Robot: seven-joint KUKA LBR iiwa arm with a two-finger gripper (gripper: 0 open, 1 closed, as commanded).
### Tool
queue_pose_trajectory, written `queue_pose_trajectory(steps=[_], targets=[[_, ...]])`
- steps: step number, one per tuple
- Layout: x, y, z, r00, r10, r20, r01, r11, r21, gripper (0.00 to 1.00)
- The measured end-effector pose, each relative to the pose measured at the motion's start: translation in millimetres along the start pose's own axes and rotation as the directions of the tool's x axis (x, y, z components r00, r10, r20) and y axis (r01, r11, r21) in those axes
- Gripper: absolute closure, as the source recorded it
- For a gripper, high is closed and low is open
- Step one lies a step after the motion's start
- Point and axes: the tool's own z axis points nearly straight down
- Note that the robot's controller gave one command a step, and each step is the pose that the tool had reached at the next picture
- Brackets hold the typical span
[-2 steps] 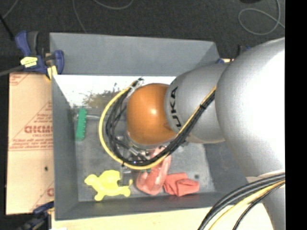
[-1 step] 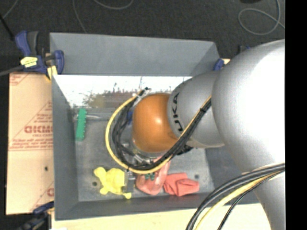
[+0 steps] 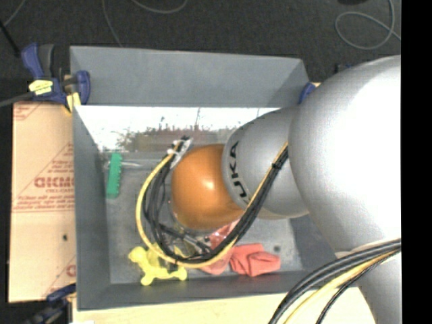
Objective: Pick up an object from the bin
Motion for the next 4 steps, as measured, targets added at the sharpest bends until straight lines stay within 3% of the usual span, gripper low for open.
queue_pose_trajectory(steps=[1,2,3,4], targets=[[0.0,-0.1,0.0,1.000,0.002,0.000,-0.002,1.000,0.000,1.00],[5.3,1.9,-44.1,0.999,-0.039,0.001,0.039,0.999,-0.001,1.00],[5.3,1.9,-44.1,0.999,-0.038,0.001,0.038,0.999,-0.001,1.00],[2.0,9.1,-67.3,1.000,-0.019,-0.003,0.019,1.000,-0.001,1.00]])
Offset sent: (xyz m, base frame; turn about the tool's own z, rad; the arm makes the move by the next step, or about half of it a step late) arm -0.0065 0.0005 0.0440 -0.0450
